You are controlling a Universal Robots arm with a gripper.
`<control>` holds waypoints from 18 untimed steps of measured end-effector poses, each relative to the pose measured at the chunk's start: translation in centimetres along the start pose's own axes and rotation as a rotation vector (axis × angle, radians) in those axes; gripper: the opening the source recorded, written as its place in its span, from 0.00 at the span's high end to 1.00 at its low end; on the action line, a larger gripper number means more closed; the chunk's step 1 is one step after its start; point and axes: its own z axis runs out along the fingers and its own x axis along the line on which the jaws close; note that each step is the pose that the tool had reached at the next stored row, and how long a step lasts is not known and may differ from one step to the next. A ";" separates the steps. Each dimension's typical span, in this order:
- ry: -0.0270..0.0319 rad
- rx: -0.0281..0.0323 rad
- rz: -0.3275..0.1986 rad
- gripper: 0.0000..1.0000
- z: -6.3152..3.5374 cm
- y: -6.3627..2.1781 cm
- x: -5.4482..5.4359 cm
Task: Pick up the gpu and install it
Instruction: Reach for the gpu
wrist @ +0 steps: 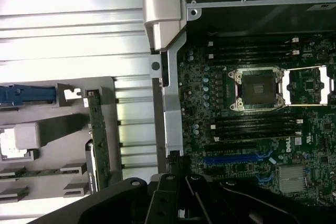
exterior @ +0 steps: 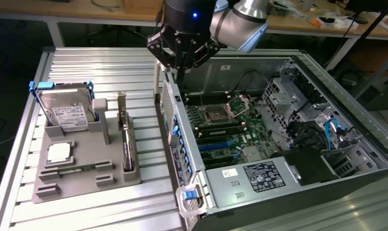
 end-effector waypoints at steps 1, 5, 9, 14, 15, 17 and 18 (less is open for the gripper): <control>0.0000 0.0000 -0.001 0.89 0.00 -0.01 0.2; 0.0001 -0.0001 -0.002 0.89 -0.02 -0.06 1.0; 0.0001 -0.0002 -0.004 0.89 -0.04 -0.11 1.9; 0.0003 -0.0002 -0.007 0.89 -0.08 -0.18 3.1; 0.0003 -0.0003 -0.008 0.89 -0.09 -0.20 3.5; 0.0003 -0.0004 -0.010 0.89 -0.10 -0.23 4.0; 0.0004 -0.0004 -0.011 0.89 -0.11 -0.26 4.5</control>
